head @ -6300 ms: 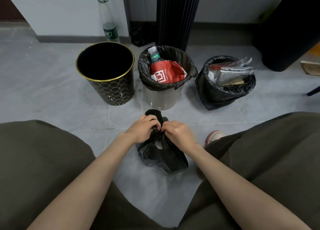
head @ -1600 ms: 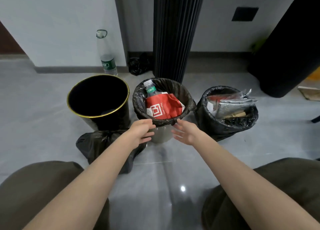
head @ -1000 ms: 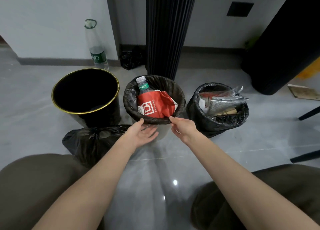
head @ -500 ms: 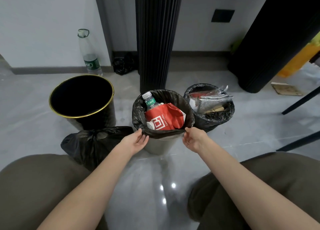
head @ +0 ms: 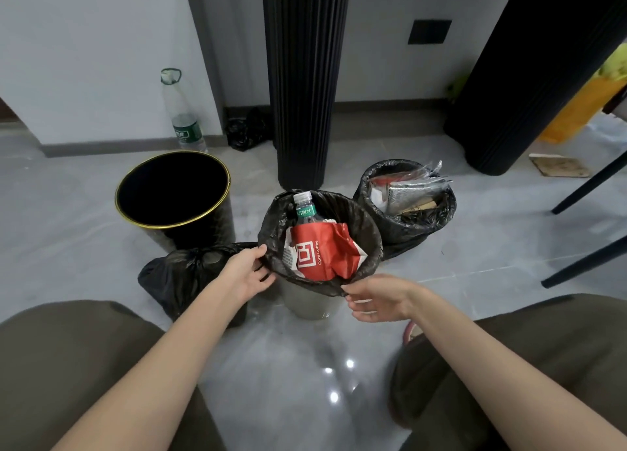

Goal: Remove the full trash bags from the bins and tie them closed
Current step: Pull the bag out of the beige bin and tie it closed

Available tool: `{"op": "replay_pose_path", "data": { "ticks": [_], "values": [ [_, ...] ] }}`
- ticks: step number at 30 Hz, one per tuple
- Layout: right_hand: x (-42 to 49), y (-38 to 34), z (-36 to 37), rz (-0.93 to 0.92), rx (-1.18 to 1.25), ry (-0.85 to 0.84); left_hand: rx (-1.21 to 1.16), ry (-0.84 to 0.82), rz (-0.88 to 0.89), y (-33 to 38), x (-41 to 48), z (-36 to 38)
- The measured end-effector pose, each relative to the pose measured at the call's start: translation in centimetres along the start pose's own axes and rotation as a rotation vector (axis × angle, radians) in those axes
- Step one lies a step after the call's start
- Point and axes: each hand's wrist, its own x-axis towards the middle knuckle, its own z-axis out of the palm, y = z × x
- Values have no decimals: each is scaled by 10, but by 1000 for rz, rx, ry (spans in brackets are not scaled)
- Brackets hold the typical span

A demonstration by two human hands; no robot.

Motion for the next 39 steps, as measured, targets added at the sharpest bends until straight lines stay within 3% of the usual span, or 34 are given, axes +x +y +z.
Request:
{"op": "replay_pose_path", "data": {
  "ticks": [2, 6, 9, 12, 18, 22, 25, 28, 30, 36, 39],
  "values": [
    [3, 2, -6, -1, 73, 49, -11, 8, 14, -1, -3, -3],
    [18, 4, -19, -51, 554, 229, -85, 46, 91, 3, -6, -2],
    [27, 2, -26, -23, 796, 192, -159, 61, 189, 7, -3, 0],
    [40, 3, -26, 7, 833, 157, -103, 41, 291, 8, -3, 4],
    [65, 10, -31, -98, 843, 341, 195, 29, 479, 18, -7, 4],
    [58, -2, -43, -350, 875, 531, 399, 54, 606, 23, -14, 3],
    [28, -20, -28, -637, 716, 420, 415, 78, 634, 23, -20, 6],
    [10, -24, -8, -671, 373, 257, 348, 73, 624, 23, -28, 13],
    [5, -24, -2, -674, 169, 259, 339, 72, 613, 24, -32, 17],
    [14, -41, -11, -821, -141, 858, 527, 173, 483, 36, -17, 20],
    [34, -52, -23, -579, -334, 948, 477, 118, 350, 46, -14, 28]
  ]
}}
